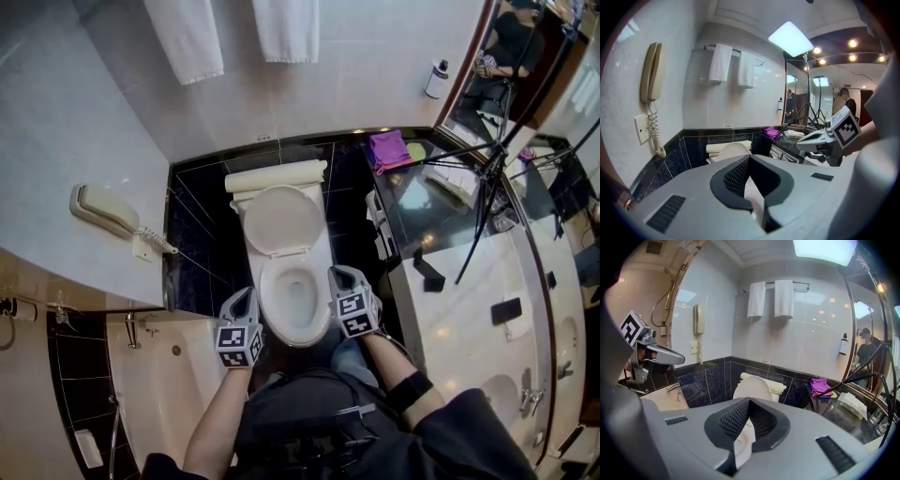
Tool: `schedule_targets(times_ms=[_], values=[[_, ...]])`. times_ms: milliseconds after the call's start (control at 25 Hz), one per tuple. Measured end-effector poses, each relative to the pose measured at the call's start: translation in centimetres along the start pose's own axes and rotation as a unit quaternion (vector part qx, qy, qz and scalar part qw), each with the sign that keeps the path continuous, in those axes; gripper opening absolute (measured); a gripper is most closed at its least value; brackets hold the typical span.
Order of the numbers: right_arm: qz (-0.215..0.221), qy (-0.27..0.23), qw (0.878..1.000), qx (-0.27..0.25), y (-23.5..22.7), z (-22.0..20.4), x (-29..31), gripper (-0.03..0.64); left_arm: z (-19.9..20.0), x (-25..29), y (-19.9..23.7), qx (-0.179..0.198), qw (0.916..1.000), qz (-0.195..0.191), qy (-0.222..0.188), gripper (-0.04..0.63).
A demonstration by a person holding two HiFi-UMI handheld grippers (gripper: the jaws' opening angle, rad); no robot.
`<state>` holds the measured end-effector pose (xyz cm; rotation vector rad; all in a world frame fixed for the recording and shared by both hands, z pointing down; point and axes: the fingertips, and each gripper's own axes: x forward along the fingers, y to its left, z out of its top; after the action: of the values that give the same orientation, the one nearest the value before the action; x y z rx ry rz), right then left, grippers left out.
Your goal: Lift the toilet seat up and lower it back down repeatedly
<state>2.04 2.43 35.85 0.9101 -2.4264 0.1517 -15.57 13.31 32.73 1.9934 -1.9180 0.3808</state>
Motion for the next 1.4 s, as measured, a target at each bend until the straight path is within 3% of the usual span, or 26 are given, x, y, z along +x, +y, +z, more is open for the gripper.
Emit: schedule_targets(times_ms=[480, 640, 960, 1240, 1400], values=[[-0.012, 0.027, 0.999, 0.026, -1.8, -1.5, 3.0, 0.026, -0.1, 1.6, 1.6, 0.007, 0.9999, 0.007, 0.003, 0.0], [-0.02, 0.058, 0.996, 0.061, -3.4, -5.0, 3.8, 0.093, -1.3, 2.8, 1.5, 0.016, 0.9997, 0.006, 0.016, 0.0], [-0.013, 0.135, 0.979, 0.151, -5.2, -17.1, 7.5, 0.224, -6.6, 7.1, 0.8, 0.034, 0.9986, 0.002, 0.041, 0.0], [0.004, 0.204, 0.956, 0.208, -2.1, -30.1, 11.0, 0.239, -13.1, 10.0, 0.7, 0.05, 0.997, -0.009, 0.059, 0.0], [0.02, 0.253, 0.935, 0.247, 1.0, -38.9, 13.2, 0.239, -18.0, 11.6, 0.5, 0.071, 0.9949, -0.014, 0.07, 0.0]])
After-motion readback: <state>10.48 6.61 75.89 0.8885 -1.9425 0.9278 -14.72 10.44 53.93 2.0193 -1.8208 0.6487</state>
